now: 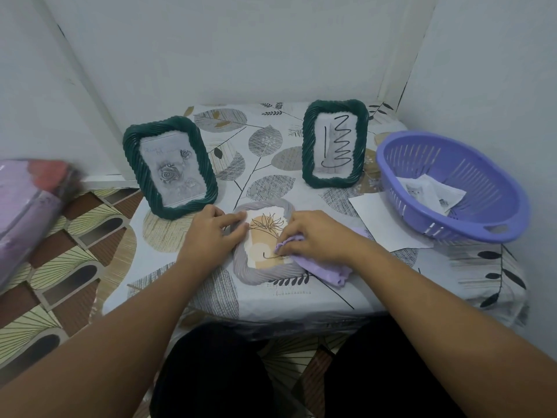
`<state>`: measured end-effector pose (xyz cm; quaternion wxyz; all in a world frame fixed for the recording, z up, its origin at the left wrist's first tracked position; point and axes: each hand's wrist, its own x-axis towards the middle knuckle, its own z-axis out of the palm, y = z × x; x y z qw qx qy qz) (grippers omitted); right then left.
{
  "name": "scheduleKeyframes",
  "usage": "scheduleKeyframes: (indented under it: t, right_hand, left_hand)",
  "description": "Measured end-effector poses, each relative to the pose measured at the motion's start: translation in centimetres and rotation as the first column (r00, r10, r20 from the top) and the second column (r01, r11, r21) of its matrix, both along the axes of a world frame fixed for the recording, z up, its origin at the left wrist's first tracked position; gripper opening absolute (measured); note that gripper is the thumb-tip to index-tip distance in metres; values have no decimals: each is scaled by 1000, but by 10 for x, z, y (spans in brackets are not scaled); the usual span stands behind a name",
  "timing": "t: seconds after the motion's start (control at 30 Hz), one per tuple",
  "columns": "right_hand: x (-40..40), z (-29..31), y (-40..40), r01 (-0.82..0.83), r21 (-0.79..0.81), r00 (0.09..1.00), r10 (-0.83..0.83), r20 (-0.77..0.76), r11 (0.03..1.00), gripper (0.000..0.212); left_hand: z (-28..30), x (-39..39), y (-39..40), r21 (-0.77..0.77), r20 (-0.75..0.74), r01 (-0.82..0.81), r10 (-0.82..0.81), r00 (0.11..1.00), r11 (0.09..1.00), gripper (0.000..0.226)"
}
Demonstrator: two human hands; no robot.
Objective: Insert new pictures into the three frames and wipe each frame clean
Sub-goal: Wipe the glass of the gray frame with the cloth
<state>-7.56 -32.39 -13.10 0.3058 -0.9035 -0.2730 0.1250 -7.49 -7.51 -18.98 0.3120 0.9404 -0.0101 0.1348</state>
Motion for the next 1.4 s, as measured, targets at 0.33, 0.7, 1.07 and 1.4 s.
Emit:
scheduleKeyframes:
  t: [0.33,0.7,1.07,1.4]
  right_hand:
    - [5,-6,-3,27,25,1000,-27,-9,999,17]
    - [9,3,-2,3,-80,1000,-1,25,997,18]
    - [16,8,4,14,-212,997,4,82,977,14]
    - [14,0,4,42,-220,993,-16,118,975,13]
  left_hand:
    - [0,-1,1,2,6,3,-3,1000,1000,33]
    - [0,-1,1,6,6,8,-8,1000,1000,32]
    - [0,0,1,13,5,1,-1,1000,1000,32]
    - [-1,1,2,6,6,2,-2,1000,1000,32]
